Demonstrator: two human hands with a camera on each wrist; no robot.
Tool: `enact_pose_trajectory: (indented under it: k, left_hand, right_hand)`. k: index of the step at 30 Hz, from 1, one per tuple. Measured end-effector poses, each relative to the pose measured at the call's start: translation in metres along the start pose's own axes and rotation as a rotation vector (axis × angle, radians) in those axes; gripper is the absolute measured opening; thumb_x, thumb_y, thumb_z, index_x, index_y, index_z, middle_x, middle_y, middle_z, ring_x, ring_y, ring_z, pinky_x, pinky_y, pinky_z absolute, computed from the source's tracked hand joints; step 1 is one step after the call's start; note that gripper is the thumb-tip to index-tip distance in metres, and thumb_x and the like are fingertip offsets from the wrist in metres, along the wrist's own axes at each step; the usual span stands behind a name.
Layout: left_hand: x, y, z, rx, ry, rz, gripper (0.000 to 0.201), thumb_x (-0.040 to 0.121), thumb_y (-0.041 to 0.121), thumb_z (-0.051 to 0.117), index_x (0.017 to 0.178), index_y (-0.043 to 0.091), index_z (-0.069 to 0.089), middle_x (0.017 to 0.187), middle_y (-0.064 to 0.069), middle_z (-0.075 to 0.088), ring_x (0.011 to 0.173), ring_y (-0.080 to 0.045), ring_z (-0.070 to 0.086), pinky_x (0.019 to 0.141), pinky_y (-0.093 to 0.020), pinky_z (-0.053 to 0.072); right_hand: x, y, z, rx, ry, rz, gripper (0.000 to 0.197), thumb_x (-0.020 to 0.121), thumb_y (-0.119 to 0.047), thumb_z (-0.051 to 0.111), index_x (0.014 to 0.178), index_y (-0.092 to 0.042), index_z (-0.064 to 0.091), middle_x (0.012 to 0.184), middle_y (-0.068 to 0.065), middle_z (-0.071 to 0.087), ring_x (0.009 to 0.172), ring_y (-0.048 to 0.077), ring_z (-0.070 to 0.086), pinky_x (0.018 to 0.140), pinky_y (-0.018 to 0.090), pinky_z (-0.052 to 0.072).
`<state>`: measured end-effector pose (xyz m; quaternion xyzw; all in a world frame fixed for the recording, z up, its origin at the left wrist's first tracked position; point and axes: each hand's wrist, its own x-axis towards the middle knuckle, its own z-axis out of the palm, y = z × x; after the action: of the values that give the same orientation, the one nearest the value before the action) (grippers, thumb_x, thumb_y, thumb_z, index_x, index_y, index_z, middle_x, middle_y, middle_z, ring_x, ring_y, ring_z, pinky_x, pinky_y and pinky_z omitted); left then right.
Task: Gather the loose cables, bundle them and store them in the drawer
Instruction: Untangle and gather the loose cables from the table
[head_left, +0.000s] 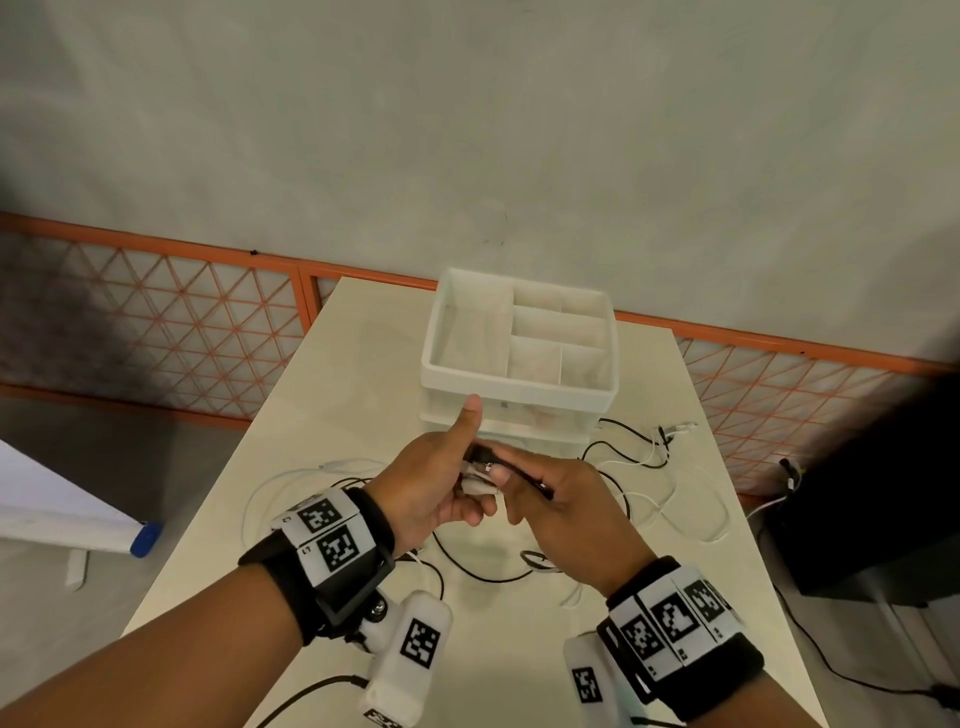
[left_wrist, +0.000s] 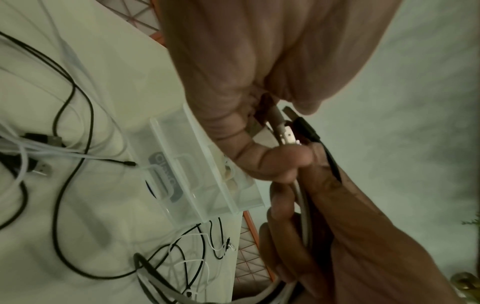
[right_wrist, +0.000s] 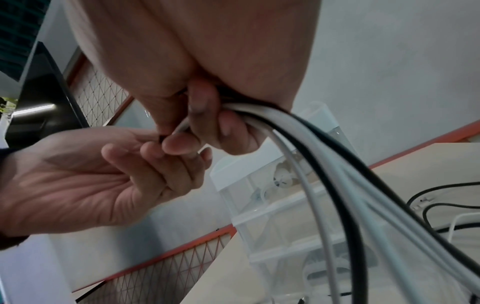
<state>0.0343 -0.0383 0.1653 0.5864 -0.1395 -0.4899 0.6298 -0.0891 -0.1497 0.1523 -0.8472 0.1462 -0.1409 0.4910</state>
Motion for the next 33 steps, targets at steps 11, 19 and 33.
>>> enact_pose_trajectory:
  k: [11, 19, 33]
  left_hand:
    - [0.003, -0.008, 0.002, 0.096, -0.02, 0.053, 0.069, 0.093, 0.064, 0.039, 0.096, -0.001, 0.063, 0.062, -0.007, 0.055, 0.049, -0.016, 0.047, 0.037, -0.02, 0.031]
    - [0.01, -0.009, -0.001, 0.174, 0.204, 0.099, 0.033, 0.096, 0.037, 0.055, 0.087, 0.005, 0.058, 0.06, -0.009, 0.052, 0.041, -0.014, 0.043, 0.039, -0.019, 0.03]
    - [-0.003, 0.01, 0.016, 0.849, 0.091, 0.595, 0.026, 0.096, 0.047, 0.05, 0.099, 0.026, 0.066, 0.098, 0.008, 0.07, 0.092, -0.008, 0.064, 0.084, -0.029, 0.052]
  right_hand:
    - [0.003, -0.003, 0.007, -0.033, 0.078, -0.02, 0.015, 0.096, -0.03, 0.065, 0.09, -0.016, 0.061, 0.059, 0.004, 0.067, 0.049, 0.011, 0.057, 0.053, 0.024, 0.046]
    - [-0.001, 0.008, 0.009, -0.145, 0.049, -0.093, 0.021, 0.096, -0.034, 0.063, 0.111, -0.02, 0.062, 0.058, -0.009, 0.059, 0.053, 0.014, 0.056, 0.051, 0.025, 0.047]
    - [0.011, -0.017, 0.009, -0.469, -0.096, -0.157, 0.011, 0.083, -0.003, 0.058, 0.076, -0.012, 0.06, 0.071, 0.004, 0.065, 0.067, 0.017, 0.054, 0.059, 0.025, 0.037]
